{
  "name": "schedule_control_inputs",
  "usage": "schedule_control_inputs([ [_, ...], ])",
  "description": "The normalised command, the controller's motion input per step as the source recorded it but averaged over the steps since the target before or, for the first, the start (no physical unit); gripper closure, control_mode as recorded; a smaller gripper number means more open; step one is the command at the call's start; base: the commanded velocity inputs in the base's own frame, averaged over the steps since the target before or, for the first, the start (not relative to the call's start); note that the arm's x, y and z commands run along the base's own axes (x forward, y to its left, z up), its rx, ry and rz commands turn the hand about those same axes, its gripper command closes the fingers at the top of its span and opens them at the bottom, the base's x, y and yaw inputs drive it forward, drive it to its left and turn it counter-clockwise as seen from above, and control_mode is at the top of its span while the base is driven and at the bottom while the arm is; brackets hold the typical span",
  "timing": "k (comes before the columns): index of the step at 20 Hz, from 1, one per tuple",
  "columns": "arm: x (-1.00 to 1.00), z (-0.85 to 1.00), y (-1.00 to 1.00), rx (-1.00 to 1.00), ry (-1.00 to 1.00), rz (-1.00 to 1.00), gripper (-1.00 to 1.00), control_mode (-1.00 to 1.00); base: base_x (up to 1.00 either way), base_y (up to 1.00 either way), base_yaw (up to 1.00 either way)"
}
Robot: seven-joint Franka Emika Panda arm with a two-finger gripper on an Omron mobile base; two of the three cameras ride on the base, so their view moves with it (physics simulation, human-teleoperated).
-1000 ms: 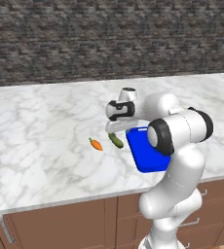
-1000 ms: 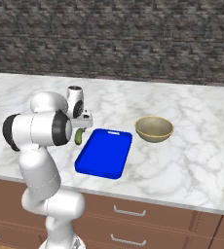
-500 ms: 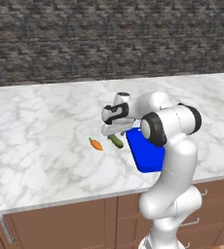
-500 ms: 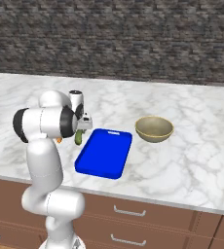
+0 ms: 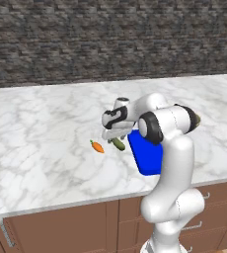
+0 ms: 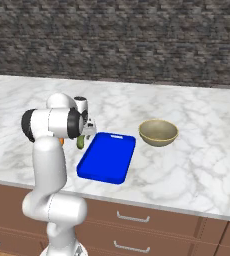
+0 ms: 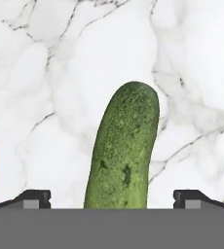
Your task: Place the two vegetables and bowl onto the tray for setting up a vegetable dip station.
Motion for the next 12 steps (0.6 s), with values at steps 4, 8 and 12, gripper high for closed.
schedule_control_inputs([
  [4, 0.08, -0.28, 0.0, 0.0, 0.0, 0.0, -1.0, -1.0, 0.0, 0.0, 0.0],
  [8, 0.05, -0.21, 0.0, 0.0, 0.0, 0.0, -1.0, -1.0, 0.0, 0.0, 0.0],
  [12, 0.0, 0.0, 0.0, 0.0, 0.0, 0.0, 1.0, -1.0, 0.0, 0.0, 0.0],
])
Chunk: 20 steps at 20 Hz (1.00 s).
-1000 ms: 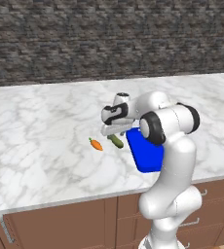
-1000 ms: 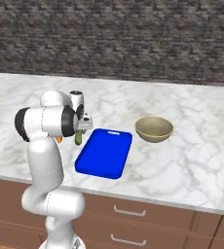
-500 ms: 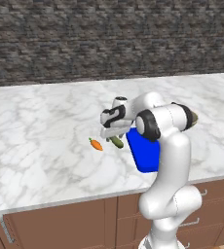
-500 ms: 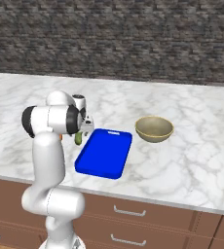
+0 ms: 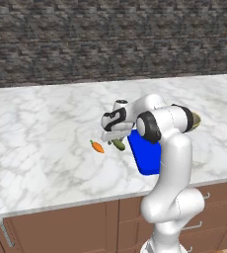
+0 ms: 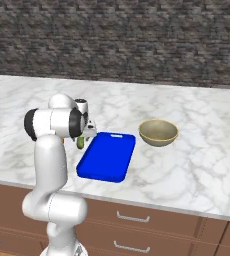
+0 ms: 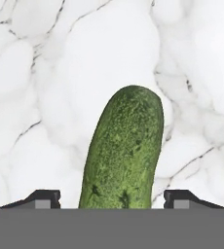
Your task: Place the two vegetables and bowl onto the tray for setting up a vegetable dip station.
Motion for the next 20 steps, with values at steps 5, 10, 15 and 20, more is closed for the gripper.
schedule_control_inputs([
  [5, 0.0, 0.0, 0.0, 0.0, 0.0, 0.0, 1.0, -1.0, 0.0, 0.0, 0.0],
  [10, 0.0, 0.02, 0.0, 0.0, -0.01, 0.0, 1.0, -1.0, 0.0, 0.0, 0.0],
  [15, 0.0, 0.31, 0.0, 0.0, -0.05, 0.01, 1.0, -1.0, 0.0, 0.0, 0.0],
  [20, 0.0, 0.56, -0.07, 0.0, -0.15, 0.03, 1.0, -1.0, 0.0, 0.0, 0.0],
])
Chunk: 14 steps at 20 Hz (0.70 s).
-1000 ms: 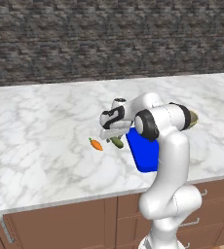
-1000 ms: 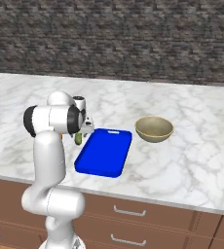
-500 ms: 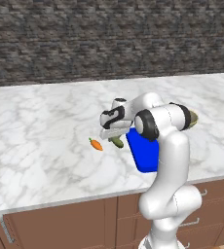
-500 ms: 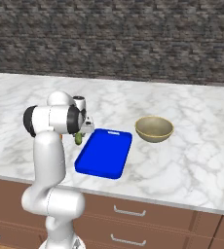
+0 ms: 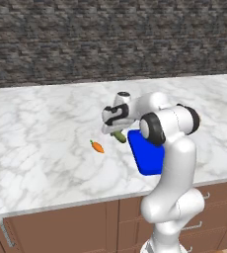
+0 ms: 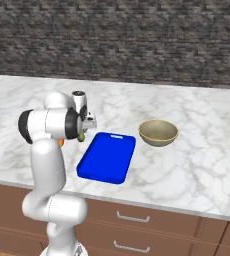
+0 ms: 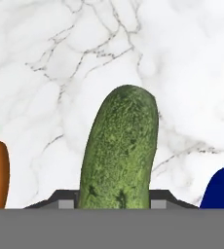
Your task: Place the two vegetables and bowl onto the tray for setting up a vegetable dip station.
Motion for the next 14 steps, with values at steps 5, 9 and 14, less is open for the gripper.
schedule_control_inputs([
  [5, -0.21, 0.3, -0.51, 0.0, -0.15, 0.18, 1.0, -1.0, 0.0, 0.0, 0.0],
  [9, -0.21, 0.0, -0.88, 0.0, -0.19, 0.36, 1.0, -1.0, 0.0, 0.0, 0.0],
  [14, -0.08, 0.0, -0.81, 0.0, -0.16, 0.4, 1.0, -1.0, 0.0, 0.0, 0.0],
])
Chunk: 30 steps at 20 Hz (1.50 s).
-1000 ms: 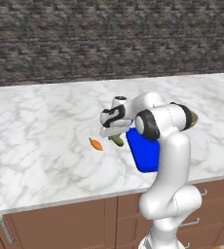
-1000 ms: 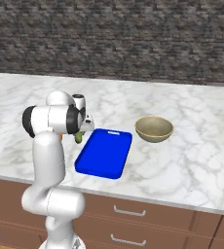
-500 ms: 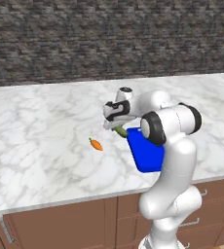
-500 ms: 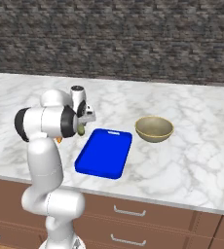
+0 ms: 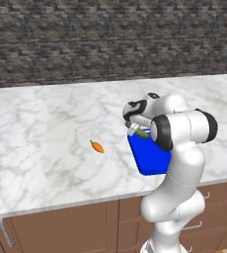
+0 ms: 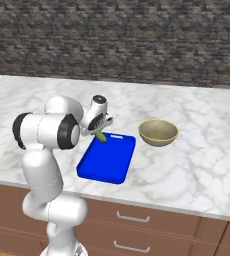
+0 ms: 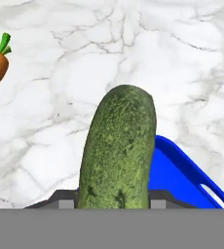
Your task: Place the two vegetables and bowl onto the tray for setting up a vegetable dip station.
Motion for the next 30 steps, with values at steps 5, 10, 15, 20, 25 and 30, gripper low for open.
schedule_control_inputs([
  [5, 0.0, 0.0, -0.49, -0.01, -0.08, 0.35, 1.0, -1.0, 0.0, 0.0, 0.0],
  [10, 0.0, 0.11, -0.05, -0.04, 0.02, 0.19, 1.0, -1.0, 0.0, 0.0, 0.0],
  [15, 0.0, 0.17, 0.0, -0.05, 0.13, 0.06, 1.0, -1.0, 0.0, 0.0, 0.0],
  [20, 0.02, 0.02, -0.02, -0.08, 0.07, 0.04, 1.0, -1.0, 0.0, 0.0, 0.0],
  [25, 0.25, -0.1, -0.2, -0.03, 0.0, 0.2, 1.0, -1.0, 0.0, 0.0, 0.0],
  [30, 0.23, -0.16, -0.21, 0.0, 0.0, 0.26, 1.0, -1.0, 0.0, 0.0, 0.0],
])
